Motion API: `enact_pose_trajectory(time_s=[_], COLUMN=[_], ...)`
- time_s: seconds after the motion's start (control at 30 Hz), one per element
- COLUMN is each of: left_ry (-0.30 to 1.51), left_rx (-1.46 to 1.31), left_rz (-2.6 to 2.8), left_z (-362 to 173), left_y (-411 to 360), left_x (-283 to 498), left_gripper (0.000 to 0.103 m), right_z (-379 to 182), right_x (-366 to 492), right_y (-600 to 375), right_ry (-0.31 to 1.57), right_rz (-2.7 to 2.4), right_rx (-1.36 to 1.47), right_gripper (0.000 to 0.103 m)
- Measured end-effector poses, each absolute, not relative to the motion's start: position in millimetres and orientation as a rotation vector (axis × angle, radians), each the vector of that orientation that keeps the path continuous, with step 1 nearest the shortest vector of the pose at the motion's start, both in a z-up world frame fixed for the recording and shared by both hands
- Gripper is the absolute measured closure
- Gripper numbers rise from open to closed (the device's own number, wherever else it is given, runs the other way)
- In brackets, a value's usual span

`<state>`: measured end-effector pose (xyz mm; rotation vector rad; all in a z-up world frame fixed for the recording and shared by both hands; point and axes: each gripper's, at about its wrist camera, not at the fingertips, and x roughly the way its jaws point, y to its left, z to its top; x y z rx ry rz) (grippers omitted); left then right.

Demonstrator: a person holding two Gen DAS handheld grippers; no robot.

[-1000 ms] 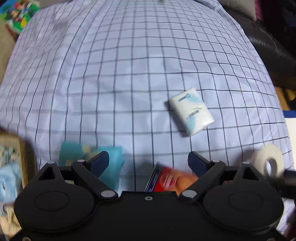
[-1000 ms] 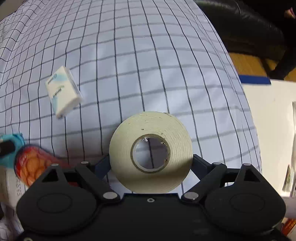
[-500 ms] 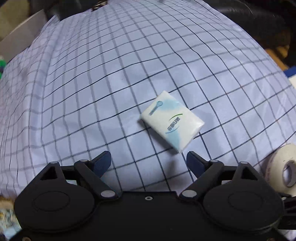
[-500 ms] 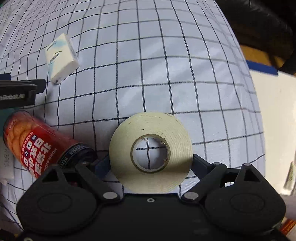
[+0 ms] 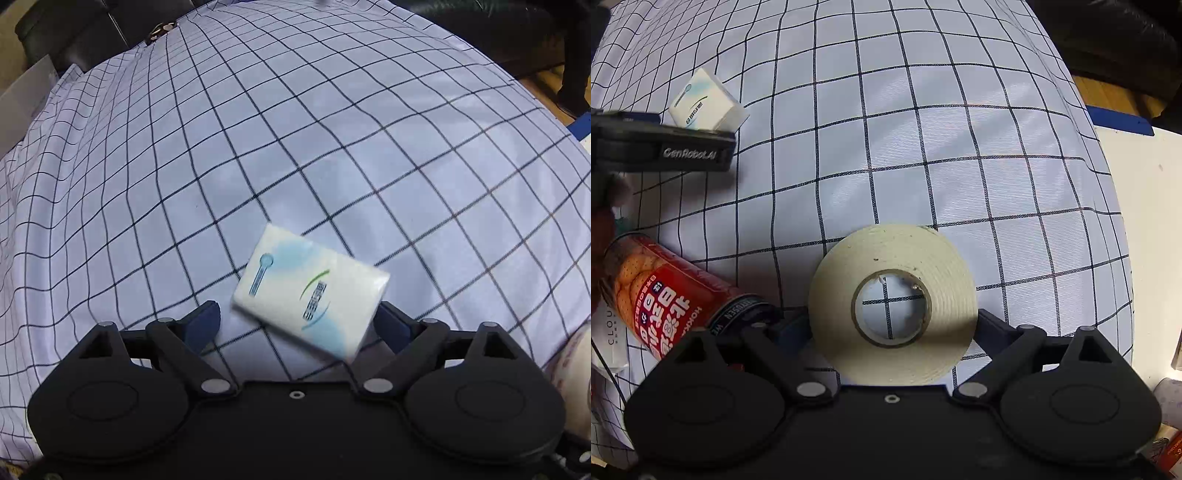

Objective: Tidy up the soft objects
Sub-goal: 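Grasp the small white tissue pack with the left tool while the right tool holds the tape roll, then carry the tissue pack and tape roll over the woven basket with both tools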

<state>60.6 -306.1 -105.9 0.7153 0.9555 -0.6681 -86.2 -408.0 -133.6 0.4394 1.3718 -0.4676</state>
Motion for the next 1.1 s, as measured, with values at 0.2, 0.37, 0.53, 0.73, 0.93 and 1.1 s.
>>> enact_pose_trajectory(time_s=[0.2, 0.37, 0.53, 0.73, 0.93, 1.1], left_ry=[1.041, 1.121, 1.13, 1.221, 1.261, 1.238], left_rx=[0.621, 0.51, 0.456, 0.325, 0.317, 0.338], left_rz=[-0.684, -0.713, -0.706, -0.643, -0.538, -0.471], left_z=[-106, -105, -102, -82, -54, -32], left_y=[-307, -297, -288, -263, -231, -202], left_x=[79, 95, 97, 111, 106, 81], left_gripper=[0.013, 0.025, 0.026, 0.026, 0.026, 0.026], right_z=[-135, -136, -137, -137, -138, -138], right_x=[-85, -84, -84, -84, -84, -85], right_y=[-411, -411, -410, -409, -411, -410], right_ry=[1.371, 1.372, 1.37, 1.37, 1.372, 1.373], right_rz=[-0.471, -0.474, -0.476, -0.476, -0.472, -0.464], right_rx=[0.447, 0.447, 0.448, 0.45, 0.455, 0.444], right_gripper=[0.009, 0.009, 0.008, 0.008, 0.008, 0.009])
